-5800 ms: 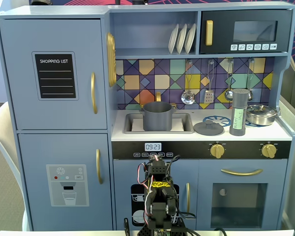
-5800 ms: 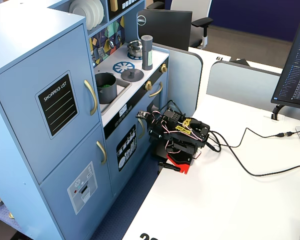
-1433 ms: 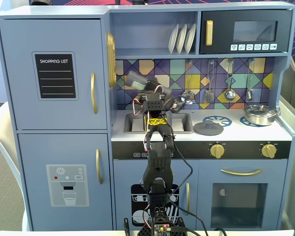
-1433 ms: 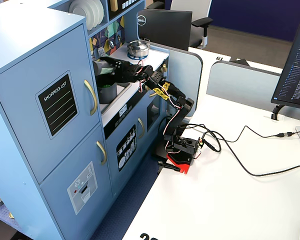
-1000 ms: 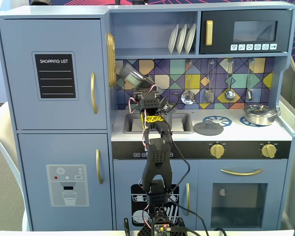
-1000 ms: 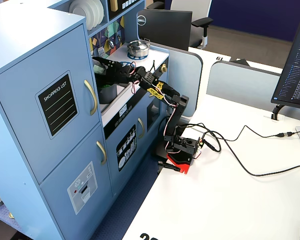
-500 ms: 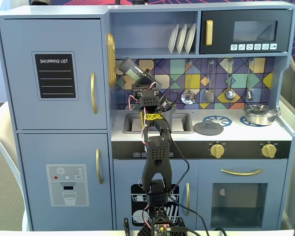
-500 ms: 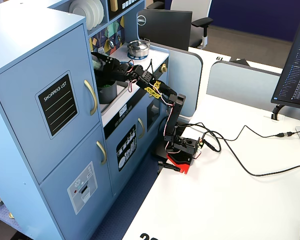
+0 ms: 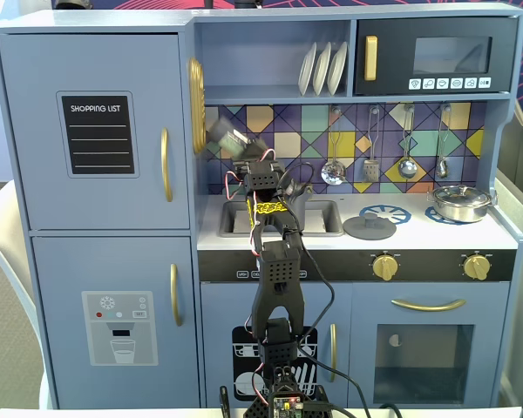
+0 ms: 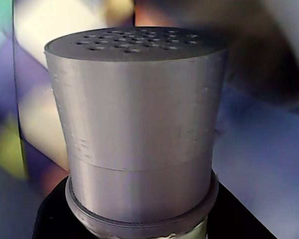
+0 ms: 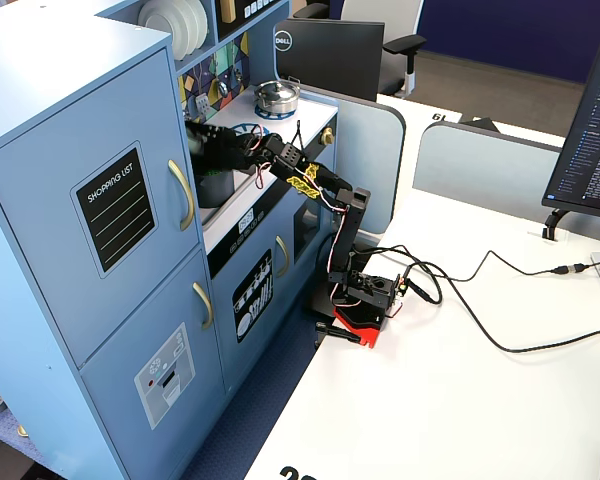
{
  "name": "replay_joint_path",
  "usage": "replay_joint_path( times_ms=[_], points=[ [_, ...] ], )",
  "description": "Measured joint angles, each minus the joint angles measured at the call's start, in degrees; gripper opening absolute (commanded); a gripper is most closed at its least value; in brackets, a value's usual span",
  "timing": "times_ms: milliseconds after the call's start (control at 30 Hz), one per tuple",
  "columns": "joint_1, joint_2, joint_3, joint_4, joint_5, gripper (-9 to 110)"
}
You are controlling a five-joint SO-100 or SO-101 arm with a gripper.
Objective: Put salt in the gray recipient
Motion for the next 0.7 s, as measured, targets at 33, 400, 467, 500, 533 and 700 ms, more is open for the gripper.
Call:
replay_joint_path(
  times_ms=[33,400,467,500,533,700],
  points=[
    [0.1,0.0,-0.3,-1.1,-1.0,0],
    [5.2,-0.1,-0.4,15.0,4.7,0],
    [5.4,-0.1,0.5,13.9,4.9,0],
    [5.4,-0.1,0.8,12.5,4.8,0],
    [5.1,-0.1,1.0,10.5,4.7,0],
    [4.5,-0.3,-0.4,0.1,-1.8,0]
  ],
)
